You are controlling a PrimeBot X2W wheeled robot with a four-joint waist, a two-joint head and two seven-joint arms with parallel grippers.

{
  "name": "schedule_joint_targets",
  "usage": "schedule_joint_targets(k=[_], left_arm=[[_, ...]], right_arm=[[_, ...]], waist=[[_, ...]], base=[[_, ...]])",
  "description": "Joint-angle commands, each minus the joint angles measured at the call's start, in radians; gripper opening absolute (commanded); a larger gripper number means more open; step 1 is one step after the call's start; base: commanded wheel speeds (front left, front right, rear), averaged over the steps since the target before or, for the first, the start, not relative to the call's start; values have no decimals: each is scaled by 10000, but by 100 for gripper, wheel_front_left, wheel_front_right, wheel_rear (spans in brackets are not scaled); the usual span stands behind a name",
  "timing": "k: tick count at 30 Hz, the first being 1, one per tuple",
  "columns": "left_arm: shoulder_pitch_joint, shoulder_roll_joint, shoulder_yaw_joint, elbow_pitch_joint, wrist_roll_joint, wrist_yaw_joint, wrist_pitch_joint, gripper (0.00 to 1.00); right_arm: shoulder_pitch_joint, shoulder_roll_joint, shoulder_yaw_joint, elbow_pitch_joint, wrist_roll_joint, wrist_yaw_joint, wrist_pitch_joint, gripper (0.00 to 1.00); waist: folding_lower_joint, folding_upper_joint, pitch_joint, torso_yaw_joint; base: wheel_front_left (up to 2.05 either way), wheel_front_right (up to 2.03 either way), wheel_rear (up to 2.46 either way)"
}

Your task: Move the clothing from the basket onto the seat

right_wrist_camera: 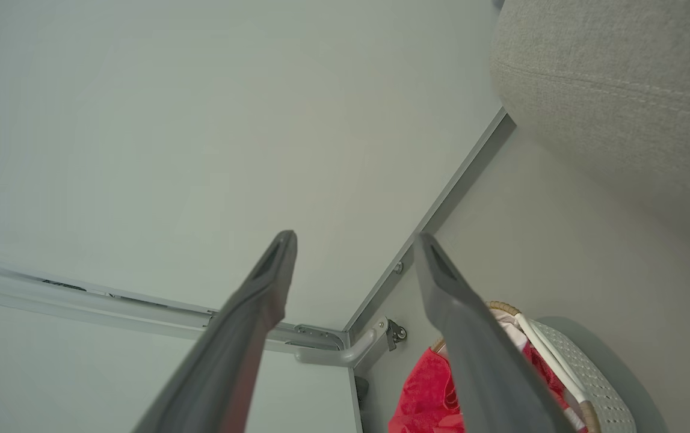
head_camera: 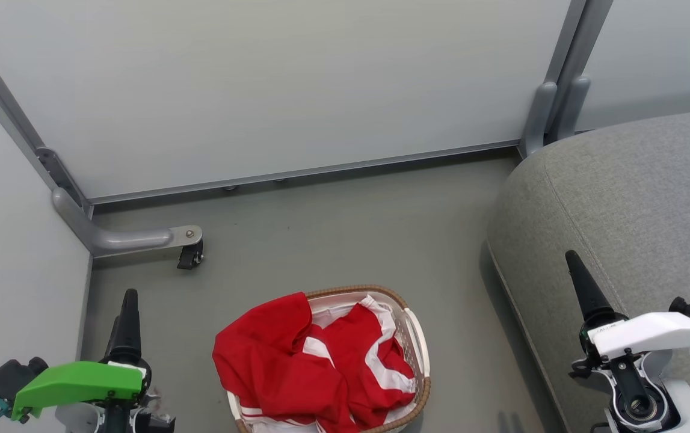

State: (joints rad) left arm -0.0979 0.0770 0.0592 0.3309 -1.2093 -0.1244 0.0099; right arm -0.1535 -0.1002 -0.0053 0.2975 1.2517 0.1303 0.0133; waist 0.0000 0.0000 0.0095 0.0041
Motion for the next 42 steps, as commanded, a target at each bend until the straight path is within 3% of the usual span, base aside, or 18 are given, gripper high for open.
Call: schedule_joint_targets(k=[1,20,42], left_arm=[[-367,151,-54,-65,529,-26,-105,100],[-508,535,-763,278,3939,244,-805,100],[-523,773,-1377,725,6545,564,-1475,100]], right_arm=[[-350,-156,110,-92,-427,3,-125,100],[-850,-577,966,287,-3598,3,-832,100],[-1110,-839,1492,878,-6586,4,-1503,100]], waist=[[0,0,2,5],[0,0,42,40],[0,0,44,50]], base=[[0,0,0],[0,0,0],[0,0,0]])
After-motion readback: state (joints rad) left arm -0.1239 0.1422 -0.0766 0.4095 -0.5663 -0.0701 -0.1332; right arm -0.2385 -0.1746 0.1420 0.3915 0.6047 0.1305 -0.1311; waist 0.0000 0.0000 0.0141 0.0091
